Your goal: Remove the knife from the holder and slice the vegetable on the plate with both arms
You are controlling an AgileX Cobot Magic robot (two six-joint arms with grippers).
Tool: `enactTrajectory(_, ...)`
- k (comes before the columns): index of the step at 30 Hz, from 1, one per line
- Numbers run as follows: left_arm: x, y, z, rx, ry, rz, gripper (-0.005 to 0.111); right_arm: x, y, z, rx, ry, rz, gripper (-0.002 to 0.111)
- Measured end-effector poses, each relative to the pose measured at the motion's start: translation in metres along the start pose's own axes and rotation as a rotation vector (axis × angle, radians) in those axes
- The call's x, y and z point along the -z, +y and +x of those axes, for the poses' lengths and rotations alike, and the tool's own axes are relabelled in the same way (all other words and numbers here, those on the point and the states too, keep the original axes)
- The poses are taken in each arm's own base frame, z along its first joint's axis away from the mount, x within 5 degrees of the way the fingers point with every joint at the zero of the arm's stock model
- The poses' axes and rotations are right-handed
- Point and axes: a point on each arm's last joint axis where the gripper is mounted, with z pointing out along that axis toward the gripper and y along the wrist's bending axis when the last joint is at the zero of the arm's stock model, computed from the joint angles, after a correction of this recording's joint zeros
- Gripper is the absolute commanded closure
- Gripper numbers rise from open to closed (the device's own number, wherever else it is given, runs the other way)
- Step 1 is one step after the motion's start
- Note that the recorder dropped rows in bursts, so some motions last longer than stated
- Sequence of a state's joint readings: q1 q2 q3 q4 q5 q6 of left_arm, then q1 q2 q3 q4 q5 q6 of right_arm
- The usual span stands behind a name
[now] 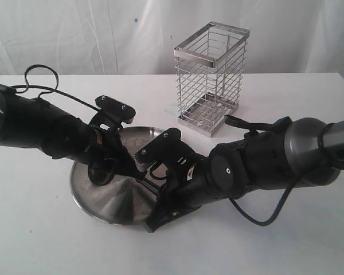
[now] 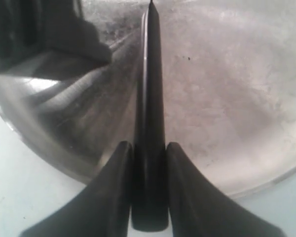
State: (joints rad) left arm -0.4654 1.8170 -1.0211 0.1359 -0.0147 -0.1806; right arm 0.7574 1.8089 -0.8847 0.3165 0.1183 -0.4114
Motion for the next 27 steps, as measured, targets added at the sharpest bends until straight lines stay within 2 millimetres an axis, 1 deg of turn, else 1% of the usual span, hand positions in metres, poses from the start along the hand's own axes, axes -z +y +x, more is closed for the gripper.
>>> enactTrajectory(5, 0.028, 0.001, -0.017, -0.001, -0.090, -0.003, 0.107, 0.001, 0.000, 0.000, 0.000, -0.002, 0.000, 0.108)
enactTrajectory(8, 0.037, 0.001, -0.020, -0.008, -0.098, -0.005, 0.107, 0.001, 0.000, 0.000, 0.000, -0.002, 0.000, 0.108)
enactTrajectory(10, 0.037, 0.001, -0.018, -0.021, -0.074, -0.007, 0.107, 0.001, 0.000, 0.000, 0.000, -0.002, 0.000, 0.108)
enactTrajectory(12, 0.037, 0.001, -0.015, -0.037, -0.039, -0.008, 0.103, 0.001, 0.000, 0.000, 0.000, -0.002, 0.000, 0.108)
enactTrajectory(17, 0.032, 0.008, -0.006, -0.033, 0.011, -0.018, 0.086, 0.001, 0.000, 0.000, 0.000, -0.002, 0.000, 0.108)
enactTrajectory(21, 0.029, 0.010, 0.000, -0.035, 0.024, -0.021, 0.087, 0.001, 0.000, 0.000, 0.000, -0.002, 0.000, 0.108)
enactTrajectory(23, 0.029, 0.010, -0.002, -0.035, 0.002, -0.021, 0.089, 0.001, 0.000, 0.000, 0.000, -0.002, 0.000, 0.108)
enactTrajectory(27, 0.029, 0.010, -0.005, -0.035, -0.027, -0.021, 0.089, 0.001, 0.000, 0.000, 0.000, -0.002, 0.000, 0.108)
